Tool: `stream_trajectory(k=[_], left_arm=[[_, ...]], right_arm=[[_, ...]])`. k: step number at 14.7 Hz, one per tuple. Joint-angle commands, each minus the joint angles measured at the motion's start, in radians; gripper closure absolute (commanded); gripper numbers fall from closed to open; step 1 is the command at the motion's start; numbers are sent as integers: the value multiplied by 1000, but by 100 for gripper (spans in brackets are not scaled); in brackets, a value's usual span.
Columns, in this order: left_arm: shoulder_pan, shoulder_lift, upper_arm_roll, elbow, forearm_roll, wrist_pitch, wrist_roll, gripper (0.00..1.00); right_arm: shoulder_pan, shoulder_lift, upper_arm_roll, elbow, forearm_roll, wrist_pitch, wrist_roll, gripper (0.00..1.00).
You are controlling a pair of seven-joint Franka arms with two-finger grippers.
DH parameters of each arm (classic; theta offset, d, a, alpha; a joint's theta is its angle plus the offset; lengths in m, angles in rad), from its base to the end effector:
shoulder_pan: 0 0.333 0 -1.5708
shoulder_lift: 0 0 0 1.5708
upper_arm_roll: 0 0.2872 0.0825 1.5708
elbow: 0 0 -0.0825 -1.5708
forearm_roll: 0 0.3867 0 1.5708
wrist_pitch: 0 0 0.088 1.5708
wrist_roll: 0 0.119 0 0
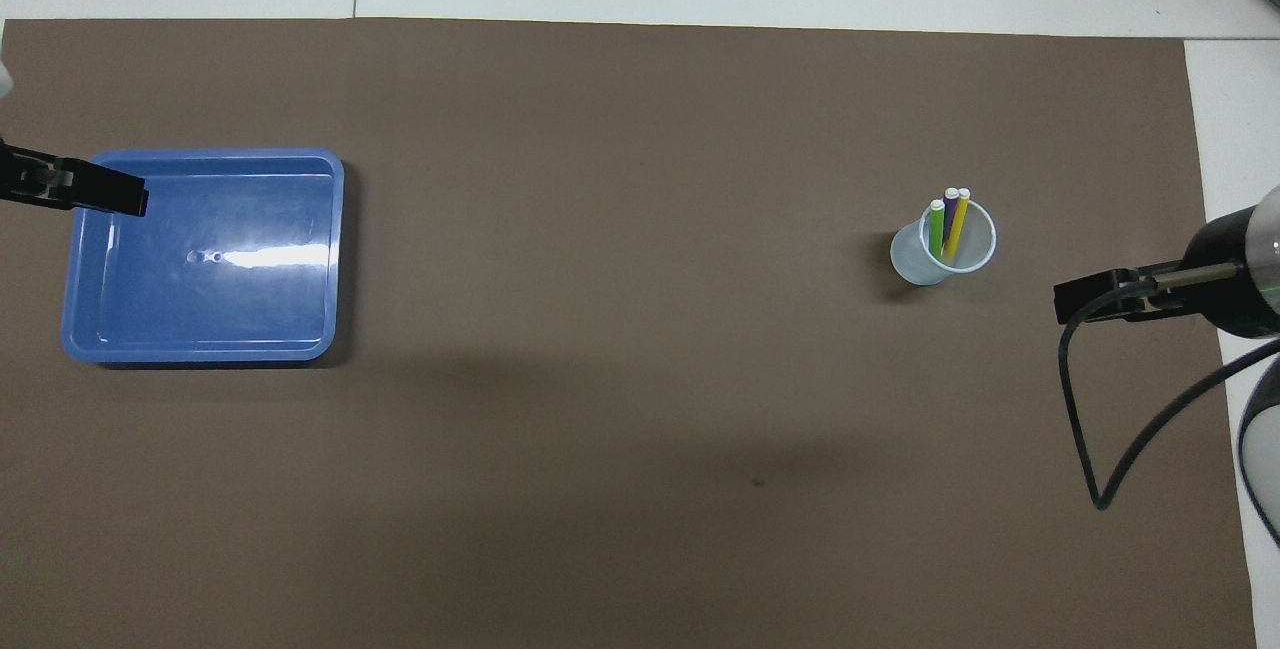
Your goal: Right arm passes pens to left for tray arrangement
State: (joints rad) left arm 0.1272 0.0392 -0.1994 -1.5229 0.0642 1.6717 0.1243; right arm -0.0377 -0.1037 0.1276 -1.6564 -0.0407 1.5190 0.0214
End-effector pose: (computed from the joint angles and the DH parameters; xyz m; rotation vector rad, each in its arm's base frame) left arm 0.5791 -0.0327 0.5946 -3.0626 0.3055 -0.1677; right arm 0.5197 0.0449 0.5945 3.0839 0.1021 -0.0486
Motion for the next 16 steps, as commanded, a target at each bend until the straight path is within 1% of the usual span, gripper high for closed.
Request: stream_trajectory(k=[1,3,6,8,10,14,16], left_arm=[[9,-25,-3,-25,3,-7,-6,0],[9,-25,-3,-25,5,-7,-6,0],[9,-25,-3,-25,5,-7,-6,0],[9,-25,-3,-25,5,-7,-6,0],[9,-25,-3,-25,3,-7,-6,0],[9,-25,-3,-25,3,-7,-6,0],[9,-25,-3,-25,5,-7,-6,0]], right_arm=[[-21,-47,0,-69,22,3,-41,0],[-22,-50,-12,-91,24,27,-67,0],[-45,-53,-23,-123,25,105,-193,0],[-62,-37,-23,-135,82,165,-283,0],[-65,-10,-23,-134,97,235,-357,0],[-54,50,-23,-109,94,344,-367,0],[-60,97,-23,-86,93,406,-371,0]])
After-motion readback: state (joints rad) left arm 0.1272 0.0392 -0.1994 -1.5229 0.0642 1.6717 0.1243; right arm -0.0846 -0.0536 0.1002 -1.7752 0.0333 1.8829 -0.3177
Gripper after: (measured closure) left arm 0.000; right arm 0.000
